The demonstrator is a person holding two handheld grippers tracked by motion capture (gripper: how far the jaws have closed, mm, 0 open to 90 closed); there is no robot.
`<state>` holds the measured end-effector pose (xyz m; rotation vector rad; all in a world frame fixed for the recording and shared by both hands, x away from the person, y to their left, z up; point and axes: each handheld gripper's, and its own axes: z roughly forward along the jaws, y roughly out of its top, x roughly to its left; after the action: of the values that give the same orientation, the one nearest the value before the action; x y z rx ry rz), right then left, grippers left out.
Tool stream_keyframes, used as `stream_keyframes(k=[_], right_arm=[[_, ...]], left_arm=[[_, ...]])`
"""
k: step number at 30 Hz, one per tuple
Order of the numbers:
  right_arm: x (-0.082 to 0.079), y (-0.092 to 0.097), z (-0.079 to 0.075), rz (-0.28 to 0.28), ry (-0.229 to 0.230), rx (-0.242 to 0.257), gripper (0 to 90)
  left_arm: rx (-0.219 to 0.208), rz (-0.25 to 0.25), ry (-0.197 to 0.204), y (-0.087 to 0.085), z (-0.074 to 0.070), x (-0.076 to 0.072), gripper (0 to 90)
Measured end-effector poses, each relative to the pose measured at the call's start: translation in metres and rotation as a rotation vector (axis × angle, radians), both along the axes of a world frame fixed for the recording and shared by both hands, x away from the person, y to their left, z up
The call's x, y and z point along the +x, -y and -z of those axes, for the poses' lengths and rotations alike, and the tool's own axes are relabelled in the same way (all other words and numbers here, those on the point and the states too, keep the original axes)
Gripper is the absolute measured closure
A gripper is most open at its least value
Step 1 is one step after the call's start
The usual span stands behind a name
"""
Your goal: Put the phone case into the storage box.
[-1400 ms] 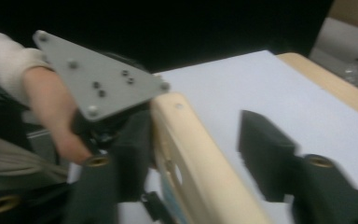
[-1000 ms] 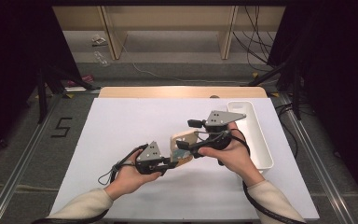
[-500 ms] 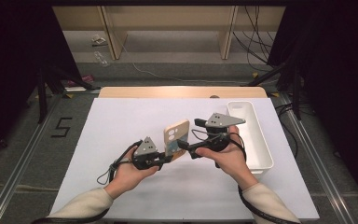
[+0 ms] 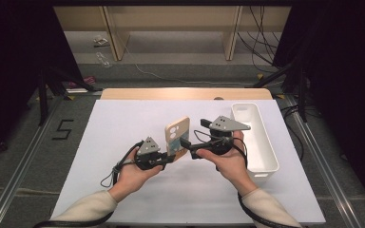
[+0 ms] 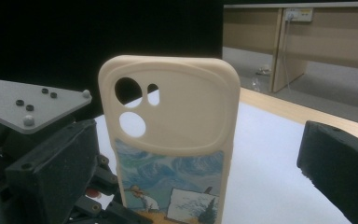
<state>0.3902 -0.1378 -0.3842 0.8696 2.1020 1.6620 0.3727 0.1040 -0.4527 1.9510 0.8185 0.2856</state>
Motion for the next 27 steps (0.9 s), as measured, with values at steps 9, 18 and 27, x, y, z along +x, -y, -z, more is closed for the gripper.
stream_keyframes(k=[9, 18, 27], right_arm=[[-0.002, -0.001, -0.002, 0.033, 0.016, 0.02, 0.2], [-0.003, -0.006, 0.0, 0.054, 0.01, 0.013, 0.2], [-0.003, -0.009, 0.001, 0.088, 0.022, -0.004, 0.2]], left_arm=[[-0.004, 0.001, 0.002, 0.008, -0.001, 0.002, 79.5], [-0.008, 0.0, 0.0, 0.014, -0.001, 0.003, 79.5], [-0.003, 0.01, -0.002, 0.023, 0.0, 0.003, 79.5]])
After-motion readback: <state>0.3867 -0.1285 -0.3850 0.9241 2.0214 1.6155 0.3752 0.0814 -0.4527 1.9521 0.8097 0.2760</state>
